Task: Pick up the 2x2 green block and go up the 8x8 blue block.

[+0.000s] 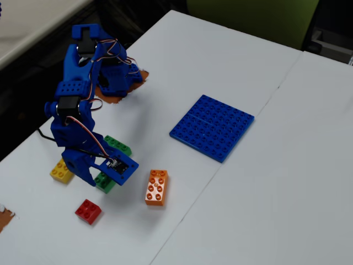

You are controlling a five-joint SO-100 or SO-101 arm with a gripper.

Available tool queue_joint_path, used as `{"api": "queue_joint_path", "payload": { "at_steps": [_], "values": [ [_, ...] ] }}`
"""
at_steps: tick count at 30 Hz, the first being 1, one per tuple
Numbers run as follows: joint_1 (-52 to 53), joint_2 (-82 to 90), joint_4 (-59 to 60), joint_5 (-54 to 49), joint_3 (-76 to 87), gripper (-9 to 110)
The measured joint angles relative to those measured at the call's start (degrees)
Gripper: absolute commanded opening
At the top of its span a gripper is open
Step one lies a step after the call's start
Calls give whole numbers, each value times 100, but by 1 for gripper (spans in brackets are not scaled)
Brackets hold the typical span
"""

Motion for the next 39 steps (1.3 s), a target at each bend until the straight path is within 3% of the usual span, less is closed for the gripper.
{"api": "queue_joint_path", "payload": {
  "at_steps": [39],
  "values": [
    [-26, -378, -343, 62, -9, 23]
  ]
}}
